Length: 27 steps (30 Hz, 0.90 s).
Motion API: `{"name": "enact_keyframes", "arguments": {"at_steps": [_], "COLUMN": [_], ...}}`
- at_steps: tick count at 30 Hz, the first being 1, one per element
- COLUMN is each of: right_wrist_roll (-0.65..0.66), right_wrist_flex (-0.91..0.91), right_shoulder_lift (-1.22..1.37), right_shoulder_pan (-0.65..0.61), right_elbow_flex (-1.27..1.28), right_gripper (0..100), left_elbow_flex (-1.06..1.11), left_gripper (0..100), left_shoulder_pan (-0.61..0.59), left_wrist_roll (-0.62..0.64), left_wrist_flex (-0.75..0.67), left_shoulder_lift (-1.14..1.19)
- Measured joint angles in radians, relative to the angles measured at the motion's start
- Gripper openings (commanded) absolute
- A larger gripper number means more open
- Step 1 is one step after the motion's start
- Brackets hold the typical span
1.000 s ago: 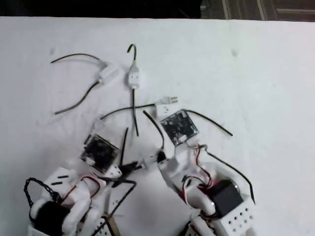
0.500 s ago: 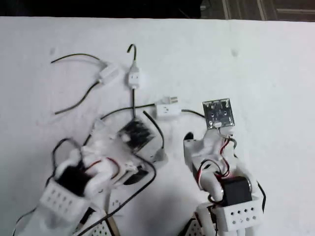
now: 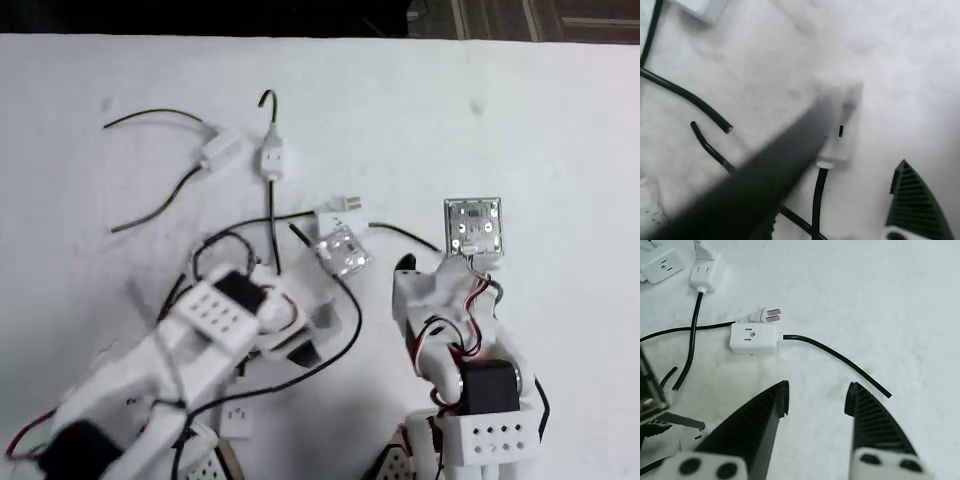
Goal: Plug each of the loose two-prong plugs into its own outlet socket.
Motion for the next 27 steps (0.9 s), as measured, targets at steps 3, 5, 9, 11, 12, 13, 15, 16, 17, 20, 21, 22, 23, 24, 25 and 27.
{"name": "enact_keyframes", "arguments": {"at_steps": [3,5,9,11,12,13,15,16,17,20,21,22,23,24,25,27], "right_wrist_roll": [0.000,0.000,0.000,0.000,0.000,0.000,0.000,0.000,0.000,0.000,0.000,0.000,0.000,0.000,0.000,0.000], "right_wrist_flex": [0.000,0.000,0.000,0.000,0.000,0.000,0.000,0.000,0.000,0.000,0.000,0.000,0.000,0.000,0.000,-0.020], "right_shoulder_lift": [0.000,0.000,0.000,0.000,0.000,0.000,0.000,0.000,0.000,0.000,0.000,0.000,0.000,0.000,0.000,0.000], "right_shoulder_pan": [0.000,0.000,0.000,0.000,0.000,0.000,0.000,0.000,0.000,-0.002,-0.002,-0.002,-0.002,-0.002,-0.002,-0.002], "right_elbow_flex": [0.000,0.000,0.000,0.000,0.000,0.000,0.000,0.000,0.000,0.000,0.000,0.000,0.003,0.011,0.015,0.028], "right_gripper": [18.3,18.3,18.3,18.3,18.3,18.3,18.3,18.3,18.3,18.3,18.3,18.3,18.3,18.3,18.3,18.3], "left_elbow_flex": [-0.069,-0.109,-0.189,-0.216,-0.221,-0.226,-0.226,-0.226,-0.226,-0.226,-0.226,-0.226,-0.229,-0.238,-0.253,-0.302], "left_gripper": [29,24,16,12,9,6,2,2,3,2,2,2,2,2,2,2], "left_shoulder_pan": [0.000,0.000,0.000,0.006,0.006,0.006,0.006,0.006,0.006,-0.003,-0.018,-0.041,-0.068,-0.095,-0.127,-0.204], "left_wrist_roll": [0.000,0.000,0.029,0.034,0.034,0.034,0.034,0.034,0.034,0.034,0.034,0.035,0.035,0.035,0.035,0.035], "left_wrist_flex": [-0.005,-0.020,-0.034,-0.034,-0.034,-0.034,-0.034,-0.034,-0.034,-0.034,-0.034,-0.034,-0.034,-0.034,-0.034,-0.034], "left_shoulder_lift": [0.135,0.213,0.330,0.359,0.364,0.365,0.365,0.365,0.365,0.358,0.344,0.322,0.293,0.261,0.227,0.175]}}
